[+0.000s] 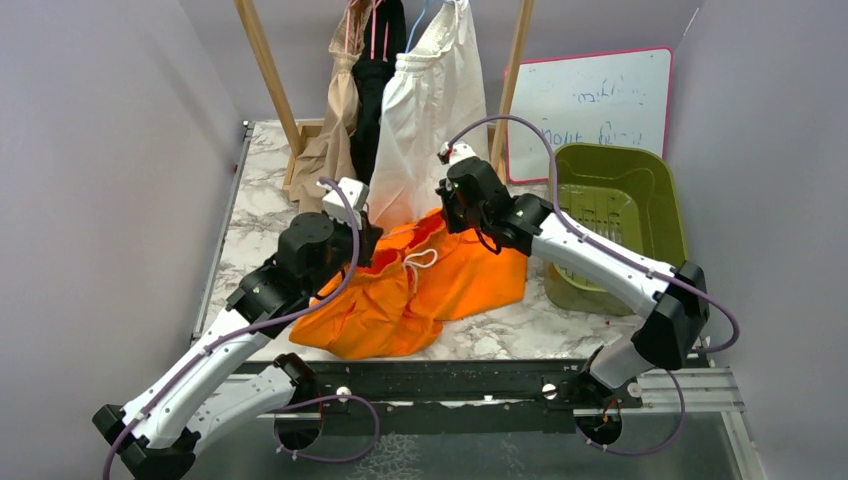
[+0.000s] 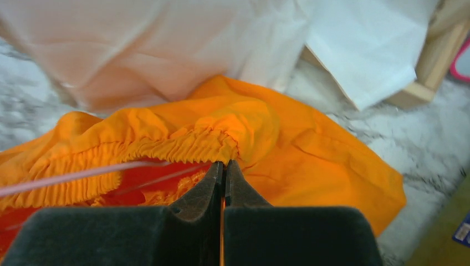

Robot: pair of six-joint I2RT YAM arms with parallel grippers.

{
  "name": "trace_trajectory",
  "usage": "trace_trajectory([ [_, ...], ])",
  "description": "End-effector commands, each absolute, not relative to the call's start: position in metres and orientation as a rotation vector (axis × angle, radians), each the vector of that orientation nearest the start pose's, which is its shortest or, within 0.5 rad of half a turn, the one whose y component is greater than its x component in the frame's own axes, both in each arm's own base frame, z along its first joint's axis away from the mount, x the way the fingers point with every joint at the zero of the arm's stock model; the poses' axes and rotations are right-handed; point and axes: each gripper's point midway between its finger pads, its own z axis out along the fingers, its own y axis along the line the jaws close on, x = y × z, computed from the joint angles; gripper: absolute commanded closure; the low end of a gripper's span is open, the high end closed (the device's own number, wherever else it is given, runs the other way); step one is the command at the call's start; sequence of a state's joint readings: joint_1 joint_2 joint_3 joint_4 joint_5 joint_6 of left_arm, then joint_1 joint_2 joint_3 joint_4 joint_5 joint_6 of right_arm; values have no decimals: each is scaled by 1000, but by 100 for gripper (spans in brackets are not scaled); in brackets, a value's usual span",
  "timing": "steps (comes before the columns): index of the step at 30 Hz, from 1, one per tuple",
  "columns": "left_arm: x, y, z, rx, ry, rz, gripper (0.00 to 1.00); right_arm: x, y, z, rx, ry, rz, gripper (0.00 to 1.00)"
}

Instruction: Remove the shorts from the hanger

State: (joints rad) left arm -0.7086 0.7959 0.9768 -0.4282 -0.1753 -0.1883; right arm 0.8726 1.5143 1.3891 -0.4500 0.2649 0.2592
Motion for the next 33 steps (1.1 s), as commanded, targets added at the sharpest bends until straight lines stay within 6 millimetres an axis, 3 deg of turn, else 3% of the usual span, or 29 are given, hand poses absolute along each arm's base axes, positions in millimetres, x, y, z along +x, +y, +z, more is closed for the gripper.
trace_trajectory([
  [1,223,-188,290,336,1794,-636,100,324,275,211,-390,2196,227,99],
  [7,206,-203,279,475,1867,-706,100,335,249,211,-296,2195,219,99],
  [13,206,-192,301,428,1787,-690,100,339,244,172,-404,2268,263,99],
  [16,209,-189,302,398,1808,-673,100,346,238,161,-477,2357,357,99],
  [19,212,-188,299,369,1816,-667,100,333,250,154,-531,2373,477,99],
  [26,224,-179,301,255,1775,-635,100,277,275,124,-566,2413,852,99],
  [29,233,-169,294,161,1812,-571,100,264,277,125,-583,2406,927,99],
  [33,233,-187,281,242,1856,-617,100,256,280,131,-606,2360,981,99],
])
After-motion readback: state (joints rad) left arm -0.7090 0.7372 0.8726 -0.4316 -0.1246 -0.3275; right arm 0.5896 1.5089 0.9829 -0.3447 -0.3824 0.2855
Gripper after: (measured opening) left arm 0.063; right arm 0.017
